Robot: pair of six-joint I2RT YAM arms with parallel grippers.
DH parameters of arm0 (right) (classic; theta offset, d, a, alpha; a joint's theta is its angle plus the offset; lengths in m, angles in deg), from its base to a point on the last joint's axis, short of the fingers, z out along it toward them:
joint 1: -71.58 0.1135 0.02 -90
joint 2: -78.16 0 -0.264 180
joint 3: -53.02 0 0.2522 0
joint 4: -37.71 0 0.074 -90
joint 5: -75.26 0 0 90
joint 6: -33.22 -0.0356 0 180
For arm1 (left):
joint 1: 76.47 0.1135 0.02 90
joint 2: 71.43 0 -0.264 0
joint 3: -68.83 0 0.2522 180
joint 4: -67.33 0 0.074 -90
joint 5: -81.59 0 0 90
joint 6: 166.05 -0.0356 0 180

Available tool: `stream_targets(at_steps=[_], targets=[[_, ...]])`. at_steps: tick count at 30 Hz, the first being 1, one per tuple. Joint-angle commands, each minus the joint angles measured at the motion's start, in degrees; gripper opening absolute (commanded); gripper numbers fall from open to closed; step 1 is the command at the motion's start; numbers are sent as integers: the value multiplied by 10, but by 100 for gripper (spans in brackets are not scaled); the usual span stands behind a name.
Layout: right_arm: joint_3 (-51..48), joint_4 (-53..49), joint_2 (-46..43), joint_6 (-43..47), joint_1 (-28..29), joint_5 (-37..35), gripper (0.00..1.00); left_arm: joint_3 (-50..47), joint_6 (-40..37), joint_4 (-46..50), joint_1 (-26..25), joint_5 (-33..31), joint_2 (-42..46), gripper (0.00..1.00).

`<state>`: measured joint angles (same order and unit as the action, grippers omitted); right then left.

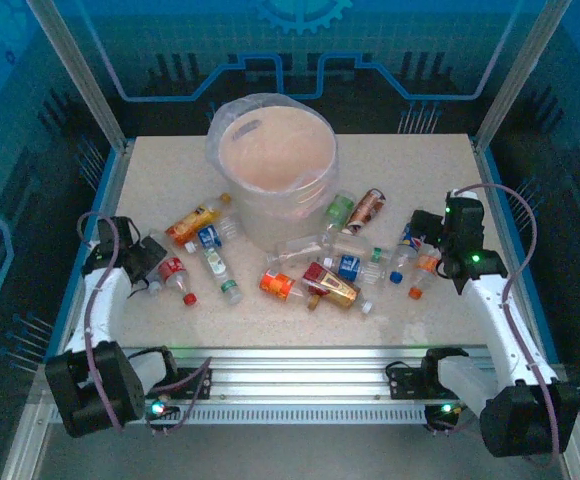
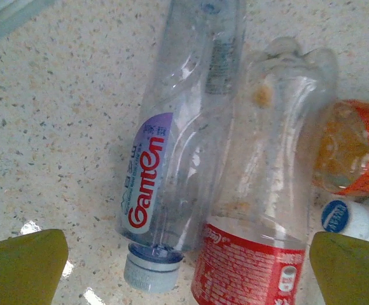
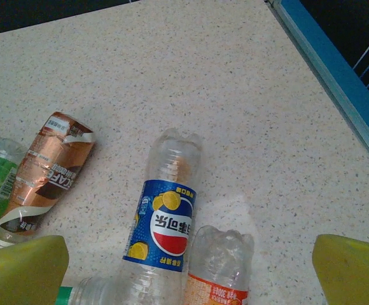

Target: Put the plastic bottles in the bin

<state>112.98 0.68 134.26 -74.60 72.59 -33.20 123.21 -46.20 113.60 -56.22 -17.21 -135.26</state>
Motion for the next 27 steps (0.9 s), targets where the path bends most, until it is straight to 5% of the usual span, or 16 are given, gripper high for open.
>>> stream_targets(at_steps=[1,27], targets=[[10,-10,-13,-2,8,-12,100,-18,-15,-32,22,37,-15,98],[21,-13,-6,-2,33,-31,100,-53,26,-137,115,93,-136,71]])
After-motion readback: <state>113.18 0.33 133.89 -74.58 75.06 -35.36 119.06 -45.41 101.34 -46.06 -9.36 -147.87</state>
